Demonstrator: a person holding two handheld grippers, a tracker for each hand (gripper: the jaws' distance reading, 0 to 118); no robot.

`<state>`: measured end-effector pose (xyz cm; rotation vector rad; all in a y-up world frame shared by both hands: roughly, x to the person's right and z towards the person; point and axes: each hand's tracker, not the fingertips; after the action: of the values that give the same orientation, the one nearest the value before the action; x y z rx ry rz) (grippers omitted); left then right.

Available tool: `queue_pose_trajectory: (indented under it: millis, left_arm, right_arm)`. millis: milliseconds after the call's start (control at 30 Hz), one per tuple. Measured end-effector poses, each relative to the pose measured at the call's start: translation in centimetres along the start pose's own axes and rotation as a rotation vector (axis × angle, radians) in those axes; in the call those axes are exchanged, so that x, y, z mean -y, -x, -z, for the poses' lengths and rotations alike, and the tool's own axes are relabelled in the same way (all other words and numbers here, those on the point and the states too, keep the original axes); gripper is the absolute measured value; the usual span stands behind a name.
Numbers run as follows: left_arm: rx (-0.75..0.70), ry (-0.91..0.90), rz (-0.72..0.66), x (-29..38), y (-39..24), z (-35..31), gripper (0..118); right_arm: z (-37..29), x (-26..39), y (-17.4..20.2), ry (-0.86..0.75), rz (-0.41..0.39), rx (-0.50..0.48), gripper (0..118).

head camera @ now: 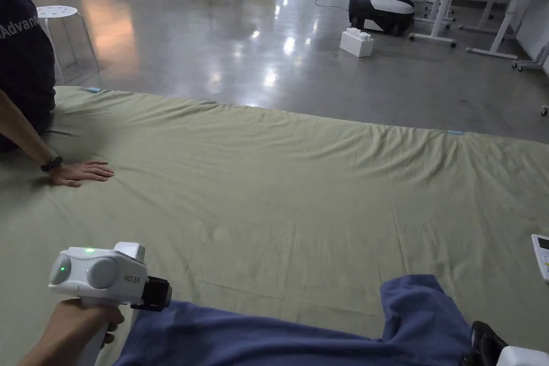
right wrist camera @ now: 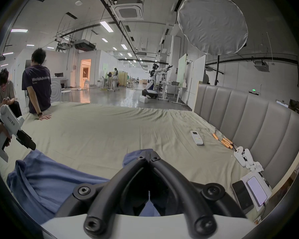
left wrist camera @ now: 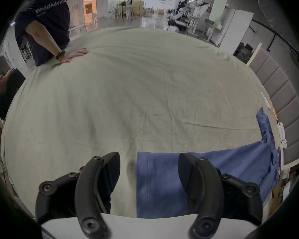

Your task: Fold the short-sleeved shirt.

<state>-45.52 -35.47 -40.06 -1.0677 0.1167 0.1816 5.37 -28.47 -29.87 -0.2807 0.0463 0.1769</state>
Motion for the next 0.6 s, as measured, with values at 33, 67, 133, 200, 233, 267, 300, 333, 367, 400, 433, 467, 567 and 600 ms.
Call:
queue_pose_trajectory:
  millis: [33, 67, 133, 200, 233, 267, 300, 333, 367, 400, 433, 467, 567, 600]
  left_arm:
    - [-0.002, 0.020, 0.007, -0.2, -0.3, 0.5, 75]
    - [0.003, 0.047, 0.023, -0.4, -0.6, 1.0, 75]
    - [-0.009, 0.090, 0.056, -0.3, -1.1, 1.8, 75]
    - [-0.067, 0.112, 0.070, -0.2, -1.6, 2.7, 74]
    - [-0.073, 0.120, 0.066, 0.1, -1.5, 3.0, 73]
    - [-0.064, 0.113, 0.060, 0.2, -1.6, 3.1, 73]
    - [-0.077, 0.098, 0.051, 0.4, -1.8, 2.9, 72]
    - [-0.084, 0.093, 0.049, 0.4, -2.2, 2.9, 71]
    - [-0.081, 0.091, 0.054, 0.2, -1.4, 3.4, 66]
    - [-0.092, 0.082, 0.066, 0.2, -1.4, 3.5, 61]
    - [-0.091, 0.080, 0.072, 0.1, -1.5, 3.5, 55]
    - [-0.088, 0.077, 0.073, 0.0, -1.5, 3.5, 43]
    - [-0.063, 0.079, 0.086, -0.3, -0.7, 3.9, 11]
    - [-0.048, 0.084, 0.083, -0.4, -0.5, 3.9, 9]
  right_arm:
    - [0.1, 0.3, -0.2, 0.010, 0.001, 0.003, 0]
    - [0.1, 0.5, -0.4, 0.023, 0.001, 0.006, 0]
    - [0.2, 1.0, -0.7, 0.042, 0.001, 0.013, 0]
    - [0.3, 1.3, -0.9, 0.056, -0.002, 0.015, 0]
    - [0.3, 1.4, -1.1, 0.062, -0.002, 0.017, 0]
    - [0.2, 1.5, -1.2, 0.066, -0.002, 0.019, 0]
    - [0.3, 1.6, -1.3, 0.069, -0.003, 0.021, 0]
    - [0.3, 1.7, -1.3, 0.073, -0.005, 0.025, 0]
    - [0.4, 1.8, -1.5, 0.077, -0.004, 0.027, 0]
    - [0.5, 1.9, -1.6, 0.081, -0.001, 0.027, 0]
    - [0.6, 2.0, -1.7, 0.089, 0.002, 0.027, 0]
    - [0.8, 2.2, -1.7, 0.095, 0.005, 0.027, 0]
    - [1.2, 2.5, -1.8, 0.112, 0.016, 0.022, 0]
    - [1.4, 2.5, -1.7, 0.119, 0.019, 0.019, 0]
